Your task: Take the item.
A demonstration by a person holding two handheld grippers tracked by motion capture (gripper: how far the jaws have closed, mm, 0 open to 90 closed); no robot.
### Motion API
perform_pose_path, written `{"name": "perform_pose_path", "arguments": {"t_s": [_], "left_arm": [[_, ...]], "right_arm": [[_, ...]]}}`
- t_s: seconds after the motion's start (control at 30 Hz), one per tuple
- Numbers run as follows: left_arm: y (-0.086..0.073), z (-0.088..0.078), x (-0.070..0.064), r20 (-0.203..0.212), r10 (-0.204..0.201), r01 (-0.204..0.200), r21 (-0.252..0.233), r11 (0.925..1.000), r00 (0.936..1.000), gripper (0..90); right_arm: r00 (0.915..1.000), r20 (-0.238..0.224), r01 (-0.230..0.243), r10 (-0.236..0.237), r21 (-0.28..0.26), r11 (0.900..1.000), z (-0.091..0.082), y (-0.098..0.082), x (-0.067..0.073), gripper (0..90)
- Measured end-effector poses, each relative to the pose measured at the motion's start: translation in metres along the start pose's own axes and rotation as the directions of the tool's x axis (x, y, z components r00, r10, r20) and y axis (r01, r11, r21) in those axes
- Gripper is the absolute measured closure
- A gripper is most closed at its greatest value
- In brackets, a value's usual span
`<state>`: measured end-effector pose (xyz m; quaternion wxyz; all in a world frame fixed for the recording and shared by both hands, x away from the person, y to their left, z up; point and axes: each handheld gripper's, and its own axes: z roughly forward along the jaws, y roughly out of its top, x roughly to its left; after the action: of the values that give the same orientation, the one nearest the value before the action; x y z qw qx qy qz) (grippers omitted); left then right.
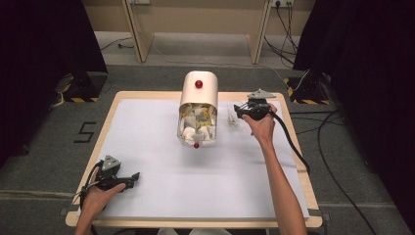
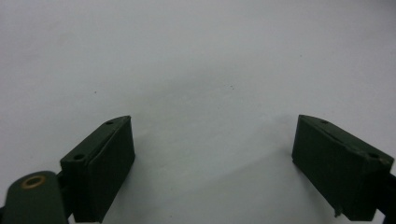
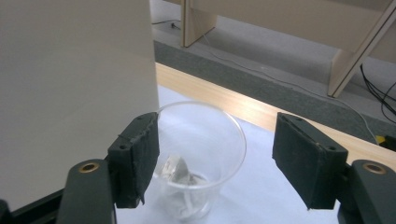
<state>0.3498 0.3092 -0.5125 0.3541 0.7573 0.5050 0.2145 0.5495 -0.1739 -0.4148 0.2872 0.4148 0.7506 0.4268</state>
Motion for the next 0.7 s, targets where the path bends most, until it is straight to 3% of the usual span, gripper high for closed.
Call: {"name": "perform_pose_path", "arguments": {"t_s": [0.33, 0.7], "left_arm": [[0.0, 0.0, 0.0, 0.0, 0.0, 0.0, -0.002, 1.0, 1.0, 11.9], [0.0, 0.0, 0.0, 0.003, 0.001, -0.001, -0.002, 1.0, 1.0, 11.8]], "right_arm": [[0.9992, -0.037, -0.017, 0.017, -0.016, 1.0, -0.01, -0.016, 0.003, 27.0], [0.9995, -0.03, -0.011, 0.011, -0.001, 1.0, -0.018, -0.022, 0.005, 23.9]]}}
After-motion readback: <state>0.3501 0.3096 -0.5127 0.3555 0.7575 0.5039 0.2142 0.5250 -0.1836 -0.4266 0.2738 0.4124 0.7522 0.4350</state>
